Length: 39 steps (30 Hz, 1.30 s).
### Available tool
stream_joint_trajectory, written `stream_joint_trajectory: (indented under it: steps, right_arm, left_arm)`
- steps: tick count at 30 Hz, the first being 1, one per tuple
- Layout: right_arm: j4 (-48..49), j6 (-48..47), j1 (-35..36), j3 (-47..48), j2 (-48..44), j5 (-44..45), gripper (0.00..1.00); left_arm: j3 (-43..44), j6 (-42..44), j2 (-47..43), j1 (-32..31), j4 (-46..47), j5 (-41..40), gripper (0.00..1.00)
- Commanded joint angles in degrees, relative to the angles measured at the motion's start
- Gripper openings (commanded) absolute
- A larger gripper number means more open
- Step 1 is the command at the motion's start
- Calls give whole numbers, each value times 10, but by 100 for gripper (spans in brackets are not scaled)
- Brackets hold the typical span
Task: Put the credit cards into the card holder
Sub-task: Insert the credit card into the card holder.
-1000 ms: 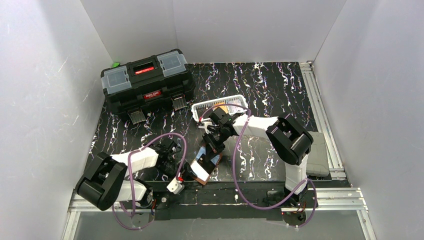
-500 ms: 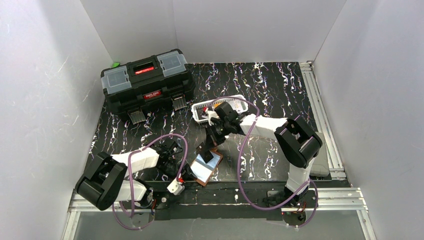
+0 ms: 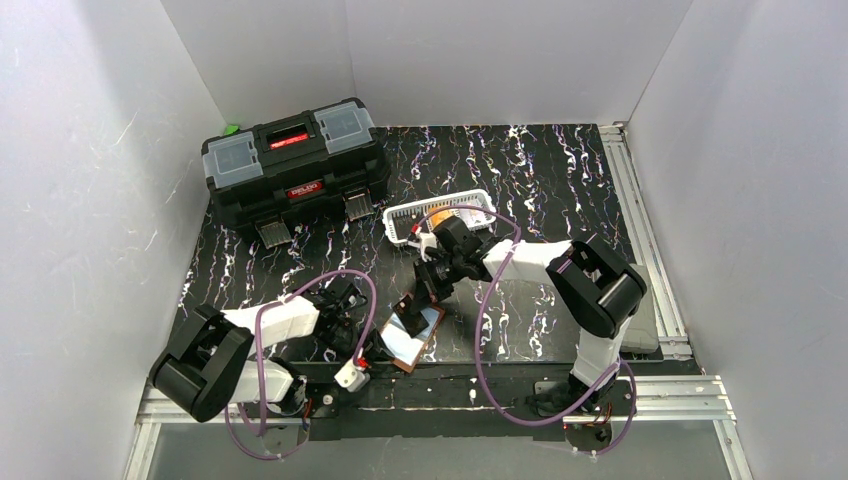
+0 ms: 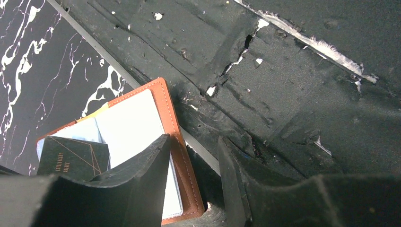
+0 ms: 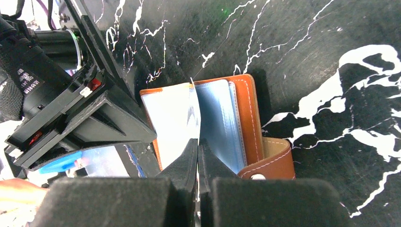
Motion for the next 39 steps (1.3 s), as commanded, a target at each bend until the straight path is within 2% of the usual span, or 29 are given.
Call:
stream_joint_trajectory:
  steps: [1,18,31,39]
  right_arm:
    - [12,-4,8,-20,-18,7,1]
    - [28,-26,9,-58,-22,-25,1]
    - [-88,-111,12,14,-2,-13,1]
    - [-118,-126,34,47,27,-11,1]
  left_arm:
    - [1,121,1,-7,41,-68,39]
    - [1,94,-5,-19,51,-94,36]
    - [-4,84,-14,-25,59,-98,36]
    - [-4,78,-15,-27,62,-104,35]
